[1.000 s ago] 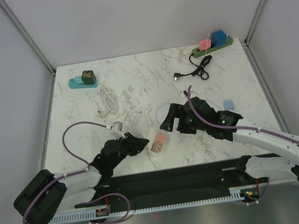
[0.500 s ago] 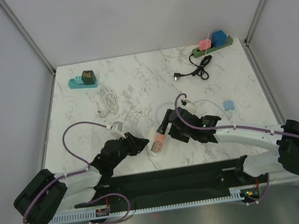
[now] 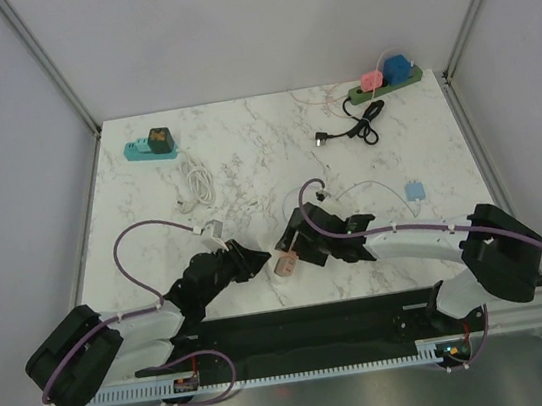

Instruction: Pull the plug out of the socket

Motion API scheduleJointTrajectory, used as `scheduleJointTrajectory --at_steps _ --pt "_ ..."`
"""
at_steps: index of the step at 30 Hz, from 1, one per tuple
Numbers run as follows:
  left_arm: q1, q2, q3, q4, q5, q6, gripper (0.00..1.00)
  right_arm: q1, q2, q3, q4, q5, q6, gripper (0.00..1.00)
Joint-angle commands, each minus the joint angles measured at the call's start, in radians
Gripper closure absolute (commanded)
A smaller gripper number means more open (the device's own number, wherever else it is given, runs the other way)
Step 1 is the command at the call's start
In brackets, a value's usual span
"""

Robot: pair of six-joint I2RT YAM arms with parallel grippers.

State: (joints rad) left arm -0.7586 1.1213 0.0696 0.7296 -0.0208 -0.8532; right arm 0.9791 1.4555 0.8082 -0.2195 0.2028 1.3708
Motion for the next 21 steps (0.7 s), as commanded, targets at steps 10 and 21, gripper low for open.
scheduleJointTrajectory --at_steps 10,21 --pt "-0.001 0.025 -0.005 -0.062 -0.018 0.059 0.98 0.004 0.008 -0.043 0.078 0.040 0.050 0.46" --pt "-0.001 0.055 0.044 -0.156 -0.053 0.049 0.98 -0.013 -0.046 -0.041 0.051 0.066 0.007 0.90"
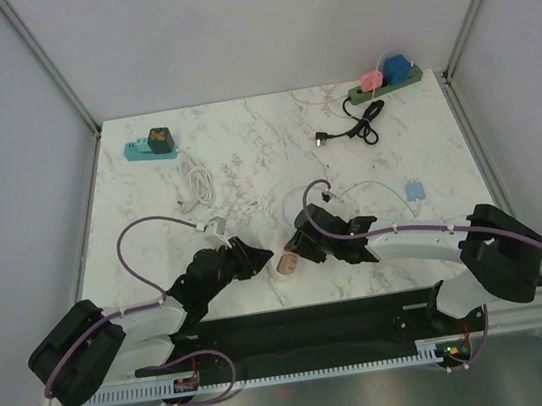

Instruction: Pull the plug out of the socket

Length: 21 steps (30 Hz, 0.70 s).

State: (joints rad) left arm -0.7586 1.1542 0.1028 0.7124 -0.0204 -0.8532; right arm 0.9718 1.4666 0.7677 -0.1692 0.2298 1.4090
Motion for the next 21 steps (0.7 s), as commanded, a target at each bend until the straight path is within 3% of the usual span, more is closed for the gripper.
scheduleJointTrajectory --at_steps 1,10,18,21 --pt "-0.001 0.025 0.015 -0.151 -0.059 0.043 0.98 -0.007 -0.064 -0.001 -0.015 0.042 -0.036 0.99" --pt "-0.021 0.032 0.058 -0.277 -0.160 0.003 0.98 -0.076 -0.189 -0.025 -0.036 -0.015 -0.159 1.00" --pt "-0.054 0.055 0.107 -0.358 -0.236 -0.018 0.98 -0.119 -0.164 -0.016 -0.021 -0.112 -0.225 1.00" --pt "-0.083 0.064 0.130 -0.378 -0.266 -0.012 0.98 -0.034 -0.096 0.155 -0.221 0.118 -0.291 1.00"
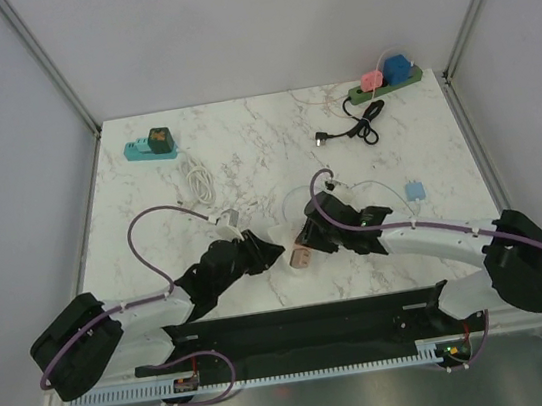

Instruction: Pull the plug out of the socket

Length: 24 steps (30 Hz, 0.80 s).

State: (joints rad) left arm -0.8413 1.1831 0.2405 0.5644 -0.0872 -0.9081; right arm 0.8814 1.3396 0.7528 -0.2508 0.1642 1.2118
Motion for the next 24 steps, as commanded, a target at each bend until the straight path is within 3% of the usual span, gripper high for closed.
scheduleJointTrajectory --at_steps 1,9,15,19,20,24 --pt "-0.016 0.035 -0.004 -0.233 -0.209 0.044 0.98 0.074 0.061 0.209 -0.241 0.225 -0.101 1.00" --pt "-0.031 0.020 -0.006 -0.251 -0.238 0.043 0.98 0.047 0.099 0.229 -0.165 0.129 -0.135 1.00" --pt "-0.031 0.006 -0.032 -0.190 -0.198 0.077 0.98 0.036 -0.106 0.172 -0.182 0.159 -0.188 1.00" --pt "-0.030 0.009 -0.037 -0.166 -0.187 0.078 0.98 0.034 -0.278 0.117 -0.244 0.256 -0.261 1.00" --pt "-0.031 0.009 -0.037 -0.164 -0.186 0.078 0.98 0.031 -0.325 0.112 -0.280 0.340 -0.276 1.00" --pt "-0.031 0.010 -0.035 -0.166 -0.186 0.078 0.98 0.031 -0.430 0.094 -0.536 0.602 -0.151 1.00"
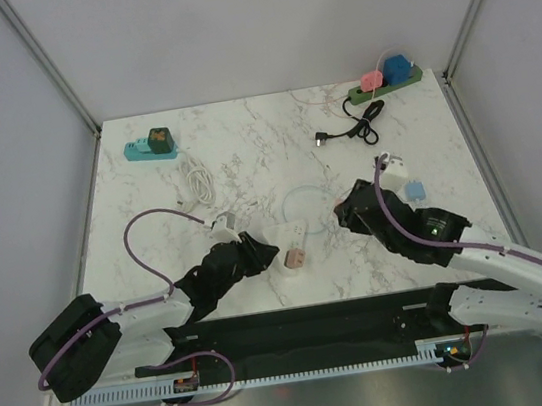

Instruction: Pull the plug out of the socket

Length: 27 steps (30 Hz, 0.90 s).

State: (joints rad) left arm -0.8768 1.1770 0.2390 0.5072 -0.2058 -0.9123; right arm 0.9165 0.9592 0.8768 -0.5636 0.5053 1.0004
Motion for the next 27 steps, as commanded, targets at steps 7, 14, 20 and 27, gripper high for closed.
scheduleJointTrajectory --at_steps 7,14,20,27 --pt "0.004 0.012 -0.038 -0.108 -0.063 0.078 0.98 -0.080 -0.326 -0.127 -0.412 0.495 0.213 1.00" --pt "0.004 0.012 -0.037 -0.107 -0.058 0.081 0.98 -0.375 -0.210 0.013 -0.409 0.585 -0.012 1.00" --pt "0.004 0.009 -0.041 -0.105 -0.057 0.081 0.98 -0.618 -0.074 0.048 -0.172 0.385 -0.244 1.00" --pt "0.004 -0.005 -0.052 -0.096 -0.057 0.090 0.98 -1.049 0.055 -0.031 0.124 -0.150 -0.379 1.00"
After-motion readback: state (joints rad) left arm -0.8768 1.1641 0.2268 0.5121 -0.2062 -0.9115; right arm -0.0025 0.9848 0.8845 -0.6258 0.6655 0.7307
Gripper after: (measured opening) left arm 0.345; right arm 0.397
